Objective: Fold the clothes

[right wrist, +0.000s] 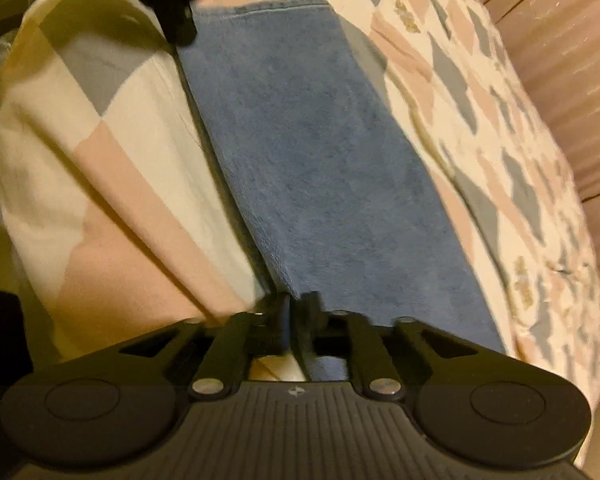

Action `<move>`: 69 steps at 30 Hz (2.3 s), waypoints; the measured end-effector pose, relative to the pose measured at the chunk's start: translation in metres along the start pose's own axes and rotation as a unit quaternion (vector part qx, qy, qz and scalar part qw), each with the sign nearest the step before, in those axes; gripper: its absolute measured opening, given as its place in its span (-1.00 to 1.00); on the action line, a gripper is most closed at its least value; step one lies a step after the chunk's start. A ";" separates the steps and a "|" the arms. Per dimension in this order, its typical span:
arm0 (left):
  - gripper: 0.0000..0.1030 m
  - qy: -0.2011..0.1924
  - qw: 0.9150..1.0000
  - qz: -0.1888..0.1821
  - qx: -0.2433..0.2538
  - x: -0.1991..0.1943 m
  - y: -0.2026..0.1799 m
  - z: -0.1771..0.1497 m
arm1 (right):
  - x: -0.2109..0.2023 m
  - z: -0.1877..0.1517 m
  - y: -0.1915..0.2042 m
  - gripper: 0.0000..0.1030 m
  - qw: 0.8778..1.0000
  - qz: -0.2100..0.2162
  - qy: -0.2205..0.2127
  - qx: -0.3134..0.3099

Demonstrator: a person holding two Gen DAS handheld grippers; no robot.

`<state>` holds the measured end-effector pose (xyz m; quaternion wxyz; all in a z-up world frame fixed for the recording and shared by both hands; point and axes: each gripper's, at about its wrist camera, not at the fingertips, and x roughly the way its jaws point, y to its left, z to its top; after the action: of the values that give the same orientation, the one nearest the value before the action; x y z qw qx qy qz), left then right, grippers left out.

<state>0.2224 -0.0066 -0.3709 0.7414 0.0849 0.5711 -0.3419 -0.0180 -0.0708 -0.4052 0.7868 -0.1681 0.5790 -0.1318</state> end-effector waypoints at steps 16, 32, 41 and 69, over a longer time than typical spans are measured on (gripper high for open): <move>-0.54 -0.032 0.959 0.053 0.277 -0.010 -0.127 -0.025 | -0.008 -0.110 -0.129 -0.04 0.921 0.006 0.040 0.388; -0.15 -0.013 0.925 0.108 0.364 -0.059 -0.225 -0.047 | -0.105 -0.239 -0.200 0.54 0.752 -0.019 0.027 0.659; 0.31 -0.060 0.912 0.046 0.403 -0.150 -0.296 -0.081 | -0.159 -0.218 -0.205 0.87 0.729 0.004 0.010 0.684; 0.71 -0.088 0.883 -0.019 0.461 -0.278 -0.133 -0.095 | -0.315 -0.107 -0.047 0.96 0.675 -0.136 0.001 0.725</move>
<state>0.0359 0.0568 -0.1157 0.6595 0.3756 0.2832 -0.5863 -0.2138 0.0012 -0.1417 0.6346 0.3781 0.2733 -0.6161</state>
